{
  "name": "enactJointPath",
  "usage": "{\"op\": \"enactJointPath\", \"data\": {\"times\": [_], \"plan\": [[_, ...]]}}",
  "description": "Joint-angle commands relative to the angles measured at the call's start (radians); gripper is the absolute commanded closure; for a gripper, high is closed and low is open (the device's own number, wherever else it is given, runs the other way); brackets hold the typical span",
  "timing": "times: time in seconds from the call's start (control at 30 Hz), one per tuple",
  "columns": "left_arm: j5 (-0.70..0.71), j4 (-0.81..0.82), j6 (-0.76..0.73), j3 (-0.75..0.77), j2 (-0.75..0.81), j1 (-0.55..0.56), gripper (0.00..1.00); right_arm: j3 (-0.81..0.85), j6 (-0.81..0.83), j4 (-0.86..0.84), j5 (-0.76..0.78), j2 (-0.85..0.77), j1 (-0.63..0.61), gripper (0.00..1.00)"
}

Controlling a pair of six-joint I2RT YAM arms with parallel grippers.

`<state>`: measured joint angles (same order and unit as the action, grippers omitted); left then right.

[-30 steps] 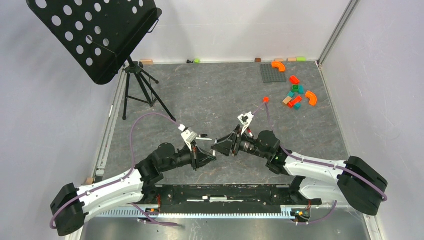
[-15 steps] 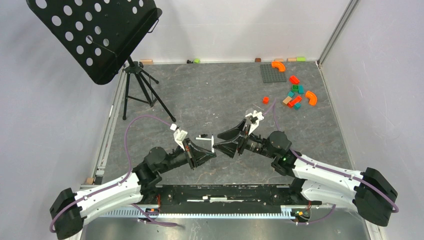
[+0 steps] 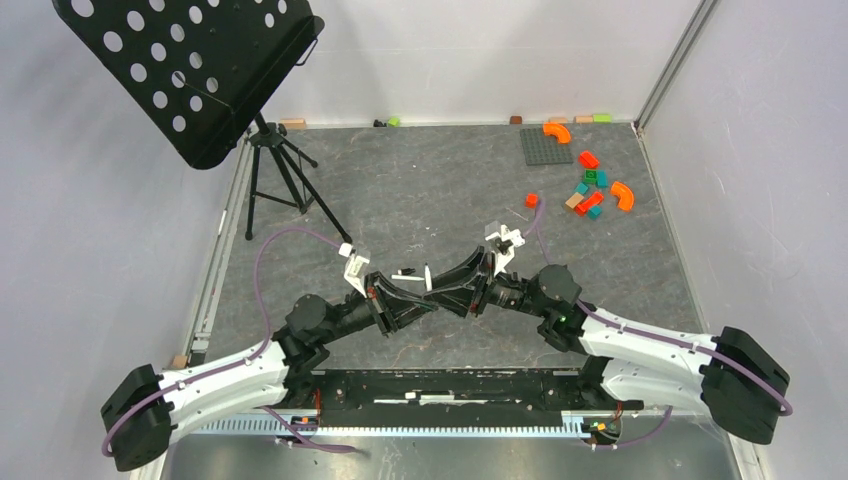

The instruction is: Insert the pens into the pen caps

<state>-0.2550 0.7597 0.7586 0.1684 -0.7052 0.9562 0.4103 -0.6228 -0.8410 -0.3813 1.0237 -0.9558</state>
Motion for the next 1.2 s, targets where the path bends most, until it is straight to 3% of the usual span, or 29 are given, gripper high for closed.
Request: {"op": "enactJointPath", "data": {"times": [0.0,0.33,0.5,0.57,0.63,0.67,0.73,0.93,1.17], "plan": [[-0.024,0.083,0.027,-0.002,0.004,0.009,0.98,0.007,0.011,-0.066,-0.007,0.01,-0.009,0.62],[-0.012,0.074,0.018,-0.004,0.004,0.009,0.98,0.016,0.013,-0.062,0.0,0.035,-0.021,0.83],[0.005,0.031,0.004,-0.001,0.019,0.01,0.97,0.012,0.015,-0.055,0.007,0.037,-0.023,1.0],[0.022,-0.026,-0.013,0.001,0.047,0.01,0.83,0.016,0.026,-0.02,0.023,0.026,-0.023,1.0],[0.049,-0.134,-0.042,0.01,0.091,0.009,0.52,0.03,0.067,0.077,0.049,0.004,-0.023,1.0],[0.059,-0.173,-0.057,0.012,0.12,0.01,0.43,0.035,0.093,0.128,0.072,-0.013,-0.023,1.0],[0.078,-0.262,-0.081,0.017,0.18,0.01,0.32,0.039,0.135,0.22,0.118,-0.044,-0.023,1.0],[0.147,-0.461,-0.139,0.055,0.324,0.01,0.28,0.043,0.193,0.357,0.103,-0.073,-0.023,1.0],[0.191,-0.482,-0.157,0.121,0.264,0.01,0.33,0.048,0.219,0.396,0.043,-0.07,-0.034,1.0]]}}
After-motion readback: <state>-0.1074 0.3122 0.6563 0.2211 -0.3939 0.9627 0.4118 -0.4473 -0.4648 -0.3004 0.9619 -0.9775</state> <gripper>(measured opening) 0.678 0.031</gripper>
